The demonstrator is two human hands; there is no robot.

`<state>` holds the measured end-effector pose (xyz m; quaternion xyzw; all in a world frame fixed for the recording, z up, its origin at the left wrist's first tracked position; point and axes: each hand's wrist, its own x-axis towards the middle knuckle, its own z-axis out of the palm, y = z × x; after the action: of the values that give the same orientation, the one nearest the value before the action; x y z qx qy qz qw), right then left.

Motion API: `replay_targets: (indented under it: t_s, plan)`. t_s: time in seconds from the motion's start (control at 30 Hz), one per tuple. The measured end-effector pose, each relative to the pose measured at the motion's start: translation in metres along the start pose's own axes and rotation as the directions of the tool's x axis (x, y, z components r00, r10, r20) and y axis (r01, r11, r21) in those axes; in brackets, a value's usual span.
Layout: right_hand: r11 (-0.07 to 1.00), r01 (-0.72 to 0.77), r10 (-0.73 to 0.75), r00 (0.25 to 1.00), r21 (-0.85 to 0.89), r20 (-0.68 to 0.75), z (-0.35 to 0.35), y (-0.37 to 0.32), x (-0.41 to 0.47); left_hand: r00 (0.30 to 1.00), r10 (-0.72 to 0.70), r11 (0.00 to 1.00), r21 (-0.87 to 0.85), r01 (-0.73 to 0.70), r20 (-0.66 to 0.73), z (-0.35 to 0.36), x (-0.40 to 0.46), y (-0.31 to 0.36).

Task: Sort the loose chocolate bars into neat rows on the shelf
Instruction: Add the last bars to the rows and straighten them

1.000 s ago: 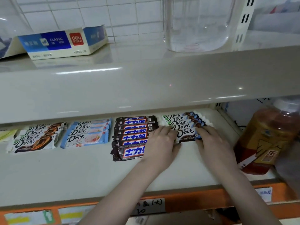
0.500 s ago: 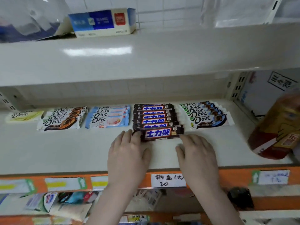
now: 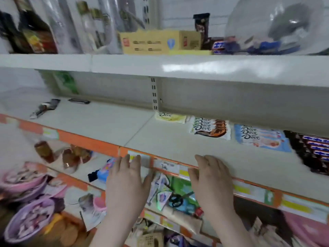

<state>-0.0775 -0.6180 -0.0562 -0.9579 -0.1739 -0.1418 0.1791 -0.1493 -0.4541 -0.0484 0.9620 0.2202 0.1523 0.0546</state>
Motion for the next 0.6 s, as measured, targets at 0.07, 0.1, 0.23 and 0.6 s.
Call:
replay_targets:
  t_s: [0.07,0.1,0.23,0.6]
  plan:
    - [0.998,0.06,-0.06,0.998,0.003,0.019,0.013,-0.043,0.012,0.999,-0.047,0.999,0.024,0.048,-0.023,-0.009,0.006,-0.047]
    - [0.997,0.082,-0.083,0.996,0.006,0.023,0.019,-0.063,0.019,0.997,-0.073,0.997,0.028,0.074,-0.037,-0.013,0.01,-0.068]
    - [0.984,0.174,-0.175,0.983,0.026,0.054,0.049,-0.133,0.046,0.981,-0.177,0.984,0.01,0.179,-0.081,-0.021,0.034,-0.14]
    - [0.949,0.298,-0.306,0.949,0.105,0.071,0.162,-0.301,0.178,0.922,-0.367,0.93,-0.025,0.367,-0.126,-0.009,0.173,-0.312]
